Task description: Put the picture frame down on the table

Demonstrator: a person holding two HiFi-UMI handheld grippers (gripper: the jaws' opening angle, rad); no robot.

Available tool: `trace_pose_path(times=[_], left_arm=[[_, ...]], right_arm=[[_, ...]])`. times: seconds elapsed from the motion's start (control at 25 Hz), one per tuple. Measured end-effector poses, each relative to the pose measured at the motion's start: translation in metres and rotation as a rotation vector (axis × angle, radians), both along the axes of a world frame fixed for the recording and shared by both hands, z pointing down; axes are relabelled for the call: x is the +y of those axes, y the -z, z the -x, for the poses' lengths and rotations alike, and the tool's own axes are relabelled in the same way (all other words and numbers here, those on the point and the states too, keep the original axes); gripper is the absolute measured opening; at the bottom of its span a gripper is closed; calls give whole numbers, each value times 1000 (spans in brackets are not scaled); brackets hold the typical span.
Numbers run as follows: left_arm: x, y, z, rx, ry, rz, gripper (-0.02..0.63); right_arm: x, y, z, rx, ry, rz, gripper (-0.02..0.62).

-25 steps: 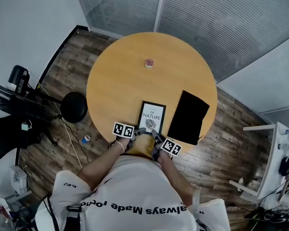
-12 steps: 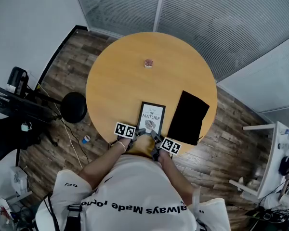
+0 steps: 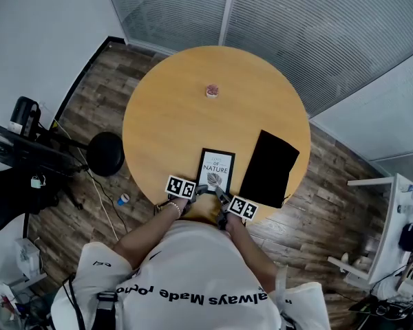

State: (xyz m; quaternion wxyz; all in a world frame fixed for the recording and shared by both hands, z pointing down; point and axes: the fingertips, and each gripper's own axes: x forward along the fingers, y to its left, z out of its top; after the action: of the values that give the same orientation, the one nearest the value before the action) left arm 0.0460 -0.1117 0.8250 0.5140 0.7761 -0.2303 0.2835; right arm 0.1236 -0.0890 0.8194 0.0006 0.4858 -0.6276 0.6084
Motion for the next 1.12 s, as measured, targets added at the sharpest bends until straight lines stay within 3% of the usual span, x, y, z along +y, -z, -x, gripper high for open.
trace_pose_path(times=[1.12], left_arm=[[12,-9,5,-49,-39,-34,235]], right_arm=[[10,-13,1,202,170,19,232]])
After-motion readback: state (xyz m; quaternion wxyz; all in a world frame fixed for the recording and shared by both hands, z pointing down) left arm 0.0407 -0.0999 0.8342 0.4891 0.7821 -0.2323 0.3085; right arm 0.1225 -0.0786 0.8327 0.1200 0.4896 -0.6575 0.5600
